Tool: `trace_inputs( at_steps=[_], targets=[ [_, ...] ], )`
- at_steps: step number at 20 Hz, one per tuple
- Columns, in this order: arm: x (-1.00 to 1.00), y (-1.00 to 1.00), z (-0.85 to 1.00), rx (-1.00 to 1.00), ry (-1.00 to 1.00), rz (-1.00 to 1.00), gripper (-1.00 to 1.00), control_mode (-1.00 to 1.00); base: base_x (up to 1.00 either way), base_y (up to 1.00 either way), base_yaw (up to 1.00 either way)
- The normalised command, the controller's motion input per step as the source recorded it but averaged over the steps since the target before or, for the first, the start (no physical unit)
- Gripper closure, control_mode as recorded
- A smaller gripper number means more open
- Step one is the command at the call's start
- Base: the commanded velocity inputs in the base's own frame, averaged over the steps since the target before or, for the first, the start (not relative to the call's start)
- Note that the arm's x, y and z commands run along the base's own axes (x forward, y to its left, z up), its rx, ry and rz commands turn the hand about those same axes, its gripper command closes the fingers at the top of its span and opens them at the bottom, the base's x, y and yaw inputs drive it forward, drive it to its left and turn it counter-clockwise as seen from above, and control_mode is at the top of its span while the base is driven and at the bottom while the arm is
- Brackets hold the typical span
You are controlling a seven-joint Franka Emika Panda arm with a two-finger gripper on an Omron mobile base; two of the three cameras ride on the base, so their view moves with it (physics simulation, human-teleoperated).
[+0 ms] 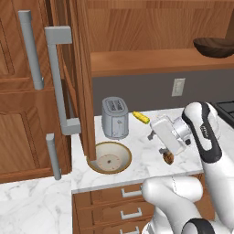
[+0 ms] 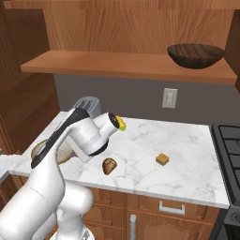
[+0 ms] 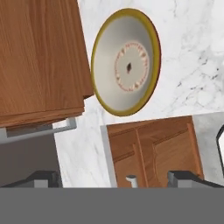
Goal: Pick both bowls and place them on the counter. Then place the bread in one bowl and place the cake in the other bowl.
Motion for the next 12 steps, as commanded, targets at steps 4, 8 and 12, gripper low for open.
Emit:
trace_inputs(
  at_steps=[4, 8, 12],
  targets=[
    [-0.24, -0.32, 0.52, -0.05, 0.01, -0.08, -1.00, -1.00, 0.00, 0.00, 0.00],
    [-0.22, -0.31, 0.50, -0.01, 0.05, -0.09, -1.00, -1.00, 0.00, 0.00, 0.00],
    [-0.22, -0.28, 0.51, 0.00, 0.11, -0.14, -1.00, -1.00, 0.00, 0.00, 0.00]
  ],
)
